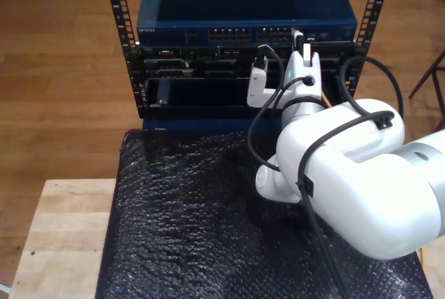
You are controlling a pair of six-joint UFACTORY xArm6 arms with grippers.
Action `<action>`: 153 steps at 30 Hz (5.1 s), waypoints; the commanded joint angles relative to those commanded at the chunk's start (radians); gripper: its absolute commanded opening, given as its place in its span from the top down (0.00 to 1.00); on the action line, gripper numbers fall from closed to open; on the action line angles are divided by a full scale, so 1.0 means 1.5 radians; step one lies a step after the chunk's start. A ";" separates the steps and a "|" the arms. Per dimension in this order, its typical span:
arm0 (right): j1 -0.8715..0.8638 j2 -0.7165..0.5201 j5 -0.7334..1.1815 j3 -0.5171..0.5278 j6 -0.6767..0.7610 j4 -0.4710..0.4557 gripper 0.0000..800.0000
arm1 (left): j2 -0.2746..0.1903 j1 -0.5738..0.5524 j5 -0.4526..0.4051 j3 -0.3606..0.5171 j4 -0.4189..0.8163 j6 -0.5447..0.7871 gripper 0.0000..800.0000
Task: Grab the cable and plug it in
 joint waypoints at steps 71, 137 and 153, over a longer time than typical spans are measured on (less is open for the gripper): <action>-0.005 0.010 0.005 -0.016 -0.009 -0.007 1.00 | 0.000 0.000 0.000 0.000 0.000 0.000 0.00; -0.010 0.016 0.024 -0.035 -0.019 -0.009 1.00 | 0.000 0.000 0.000 0.000 0.000 0.001 0.00; -0.009 0.015 0.024 -0.036 -0.019 -0.008 1.00 | 0.000 0.000 0.000 0.000 0.000 0.000 0.00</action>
